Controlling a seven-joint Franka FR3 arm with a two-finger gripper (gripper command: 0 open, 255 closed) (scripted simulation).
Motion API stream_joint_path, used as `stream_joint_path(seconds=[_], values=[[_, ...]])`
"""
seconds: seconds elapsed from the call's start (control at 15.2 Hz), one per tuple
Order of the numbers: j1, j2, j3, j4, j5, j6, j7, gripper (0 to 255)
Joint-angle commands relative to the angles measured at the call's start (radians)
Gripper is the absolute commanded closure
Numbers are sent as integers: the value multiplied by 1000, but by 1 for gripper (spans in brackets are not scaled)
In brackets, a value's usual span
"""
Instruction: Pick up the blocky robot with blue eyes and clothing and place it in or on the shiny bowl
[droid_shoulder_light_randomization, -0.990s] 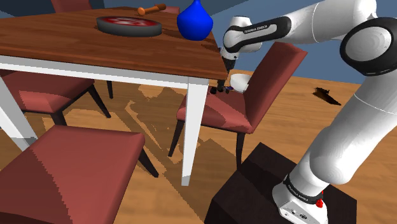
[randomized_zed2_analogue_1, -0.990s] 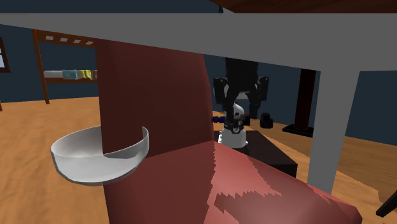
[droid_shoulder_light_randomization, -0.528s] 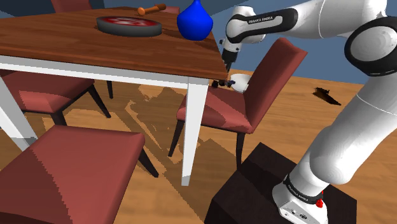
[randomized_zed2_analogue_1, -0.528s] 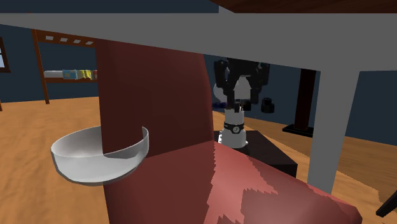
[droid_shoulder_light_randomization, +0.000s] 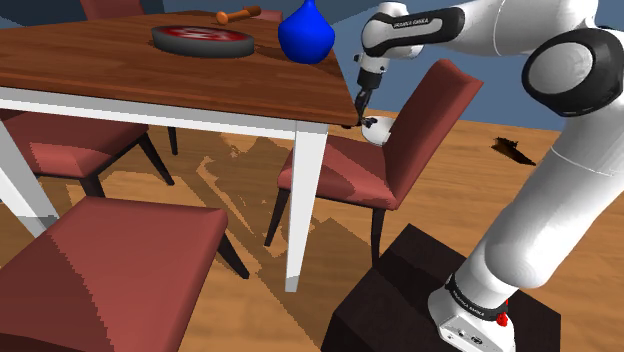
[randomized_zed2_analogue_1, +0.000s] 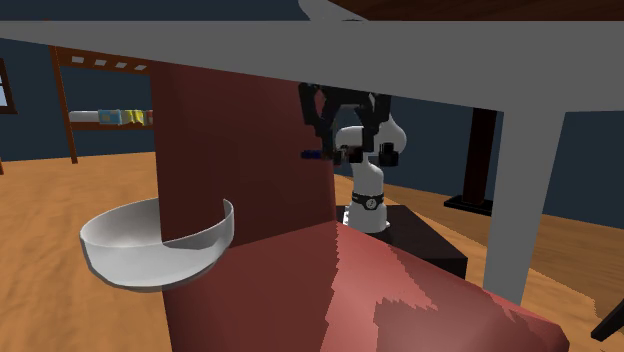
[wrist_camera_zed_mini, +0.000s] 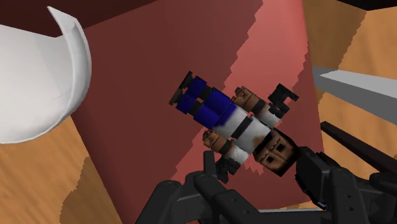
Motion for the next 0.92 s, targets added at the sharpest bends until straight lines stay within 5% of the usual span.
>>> stream_joint_path(seconds=[0.0, 0.86], values=[[-24, 36, -22, 47, 13, -16, -49, 255], [-254, 392, -114, 535, 156, -195, -342, 255]])
